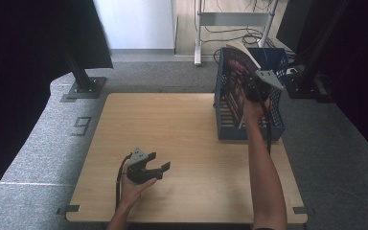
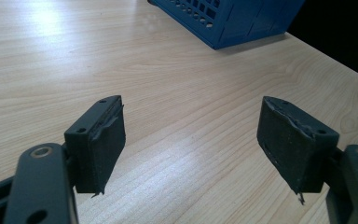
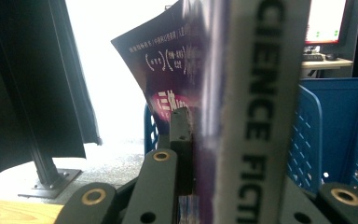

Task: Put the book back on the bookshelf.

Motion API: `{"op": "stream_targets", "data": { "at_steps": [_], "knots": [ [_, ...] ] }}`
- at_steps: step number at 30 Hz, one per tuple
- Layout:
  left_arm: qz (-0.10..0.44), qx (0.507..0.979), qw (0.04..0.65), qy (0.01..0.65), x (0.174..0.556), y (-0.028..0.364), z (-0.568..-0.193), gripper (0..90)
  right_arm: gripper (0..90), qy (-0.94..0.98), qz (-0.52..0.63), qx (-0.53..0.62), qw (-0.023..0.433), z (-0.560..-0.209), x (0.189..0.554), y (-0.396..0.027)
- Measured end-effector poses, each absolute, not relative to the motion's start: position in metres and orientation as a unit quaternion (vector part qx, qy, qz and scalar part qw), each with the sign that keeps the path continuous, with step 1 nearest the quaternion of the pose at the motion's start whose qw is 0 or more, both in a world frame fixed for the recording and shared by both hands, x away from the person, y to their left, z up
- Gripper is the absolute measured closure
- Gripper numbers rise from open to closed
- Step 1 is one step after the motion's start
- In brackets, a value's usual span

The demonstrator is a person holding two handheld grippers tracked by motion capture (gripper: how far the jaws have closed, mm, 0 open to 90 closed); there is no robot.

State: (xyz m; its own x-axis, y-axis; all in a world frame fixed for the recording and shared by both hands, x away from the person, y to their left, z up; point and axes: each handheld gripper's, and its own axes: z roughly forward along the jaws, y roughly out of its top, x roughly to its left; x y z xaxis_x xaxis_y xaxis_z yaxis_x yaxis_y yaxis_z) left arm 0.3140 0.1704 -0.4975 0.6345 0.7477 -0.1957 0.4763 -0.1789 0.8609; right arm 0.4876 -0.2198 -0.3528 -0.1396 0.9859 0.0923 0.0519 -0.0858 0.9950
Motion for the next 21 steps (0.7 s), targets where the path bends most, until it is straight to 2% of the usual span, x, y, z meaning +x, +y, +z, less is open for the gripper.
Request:
{"op": "stream_targets", "data": {
  "at_steps": [21],
  "knots": [
    [0.138, 0.751, 0.497, 0.412, 0.316, 0.177, -0.500, 23.6, 81.8, 0.511, 0.539, 0.499, 0.447, -0.365, 0.501, -0.215]
  ]
}}
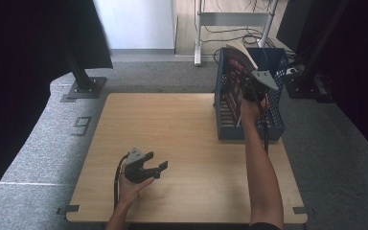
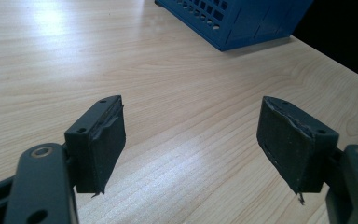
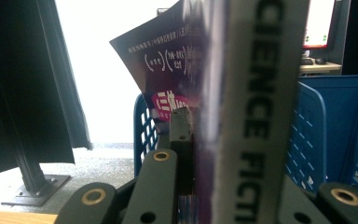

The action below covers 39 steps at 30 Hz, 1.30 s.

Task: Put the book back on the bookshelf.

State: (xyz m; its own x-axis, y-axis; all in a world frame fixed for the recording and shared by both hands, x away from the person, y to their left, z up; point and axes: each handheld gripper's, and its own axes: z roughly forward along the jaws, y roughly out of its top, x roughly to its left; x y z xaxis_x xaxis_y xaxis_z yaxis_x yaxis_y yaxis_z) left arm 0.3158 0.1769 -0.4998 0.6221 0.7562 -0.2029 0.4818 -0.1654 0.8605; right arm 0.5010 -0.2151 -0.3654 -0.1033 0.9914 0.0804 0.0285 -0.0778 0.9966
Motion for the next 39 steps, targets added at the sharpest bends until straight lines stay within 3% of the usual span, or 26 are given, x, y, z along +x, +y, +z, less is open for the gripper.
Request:
{"op": "stream_targets", "data": {
  "at_steps": [26, 39],
  "knots": [
    [0.145, 0.749, 0.494, 0.418, 0.318, 0.183, -0.500, 23.6, 81.7, 0.536, 0.522, 0.497, 0.439, -0.406, 0.523, -0.189],
    [0.149, 0.747, 0.495, 0.419, 0.317, 0.186, -0.498, 23.6, 79.8, 0.560, 0.516, 0.496, 0.418, -0.421, 0.505, -0.191]
  ]
}}
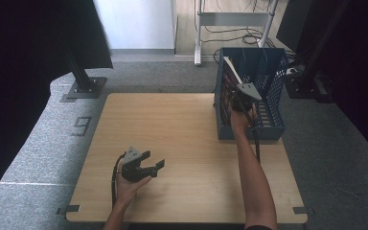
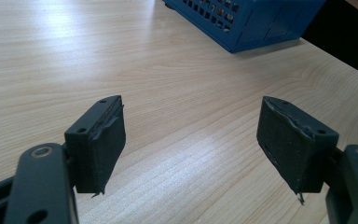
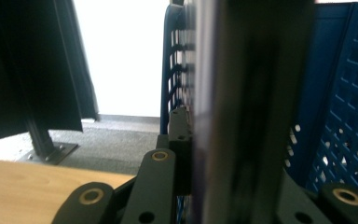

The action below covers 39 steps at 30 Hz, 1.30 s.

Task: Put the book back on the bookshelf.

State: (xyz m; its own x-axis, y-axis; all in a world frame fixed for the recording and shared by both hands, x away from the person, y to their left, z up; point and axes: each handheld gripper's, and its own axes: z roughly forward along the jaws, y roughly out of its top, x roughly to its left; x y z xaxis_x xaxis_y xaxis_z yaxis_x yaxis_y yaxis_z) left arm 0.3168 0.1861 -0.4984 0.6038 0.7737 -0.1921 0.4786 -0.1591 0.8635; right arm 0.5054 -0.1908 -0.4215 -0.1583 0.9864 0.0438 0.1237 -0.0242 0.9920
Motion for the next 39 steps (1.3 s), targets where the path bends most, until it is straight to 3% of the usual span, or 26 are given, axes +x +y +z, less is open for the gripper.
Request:
{"op": "stream_targets", "data": {
  "at_steps": [9, 17, 39],
  "knots": [
    [0.154, 0.748, 0.497, 0.413, 0.312, 0.183, -0.494, 23.6, 72.0, 0.579, 0.512, 0.487, 0.407, -0.413, 0.491, -0.193],
    [0.153, 0.748, 0.496, 0.413, 0.313, 0.183, -0.495, 23.6, 81.2, 0.586, 0.493, 0.493, 0.413, -0.415, 0.492, -0.191],
    [0.150, 0.743, 0.495, 0.425, 0.319, 0.191, -0.499, 23.8, 81.9, 0.546, 0.472, 0.498, 0.481, -0.417, 0.526, -0.181]
  ]
}}
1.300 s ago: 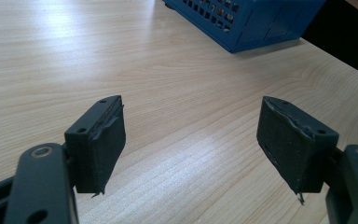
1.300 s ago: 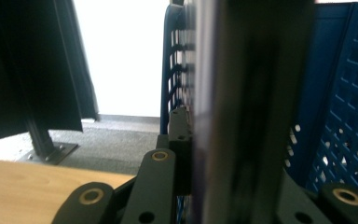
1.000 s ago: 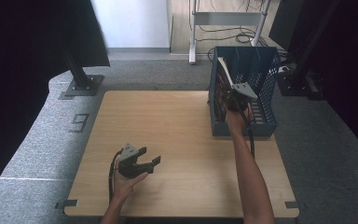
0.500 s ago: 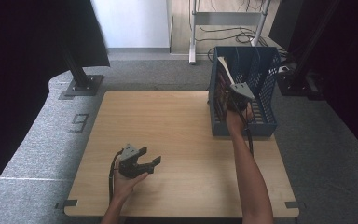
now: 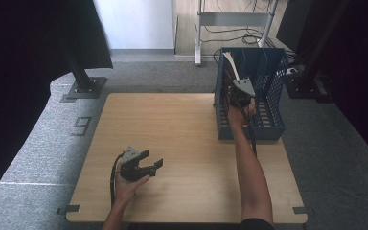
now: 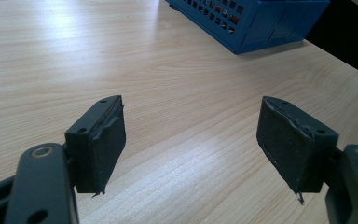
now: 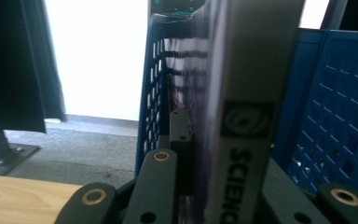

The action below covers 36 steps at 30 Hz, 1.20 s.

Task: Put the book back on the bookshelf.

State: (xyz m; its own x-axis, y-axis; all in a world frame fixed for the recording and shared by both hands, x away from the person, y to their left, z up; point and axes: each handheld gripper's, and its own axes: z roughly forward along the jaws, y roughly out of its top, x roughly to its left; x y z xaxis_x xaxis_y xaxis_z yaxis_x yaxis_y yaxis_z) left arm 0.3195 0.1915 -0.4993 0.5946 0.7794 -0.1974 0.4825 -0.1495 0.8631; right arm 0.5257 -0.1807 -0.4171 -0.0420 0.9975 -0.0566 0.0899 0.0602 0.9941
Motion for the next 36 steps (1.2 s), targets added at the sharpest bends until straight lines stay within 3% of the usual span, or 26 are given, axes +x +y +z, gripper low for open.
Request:
{"op": "stream_targets", "data": {
  "at_steps": [10, 20, 24, 32, 36],
  "knots": [
    [0.148, 0.746, 0.493, 0.423, 0.319, 0.190, -0.500, 23.7, 79.4, 0.579, 0.487, 0.464, 0.461, -0.424, 0.524, -0.170],
    [0.145, 0.751, 0.492, 0.416, 0.317, 0.185, -0.497, 23.5, 62.9, 0.591, 0.523, 0.449, 0.419, -0.425, 0.511, -0.178],
    [0.145, 0.753, 0.490, 0.415, 0.316, 0.184, -0.497, 23.5, 61.7, 0.596, 0.526, 0.448, 0.409, -0.425, 0.505, -0.181],
    [0.146, 0.753, 0.491, 0.414, 0.315, 0.182, -0.496, 23.5, 68.8, 0.613, 0.519, 0.443, 0.399, -0.425, 0.505, -0.186],
    [0.146, 0.755, 0.488, 0.413, 0.316, 0.181, -0.497, 23.5, 72.5, 0.617, 0.504, 0.439, 0.416, -0.425, 0.509, -0.182]
  ]
}}
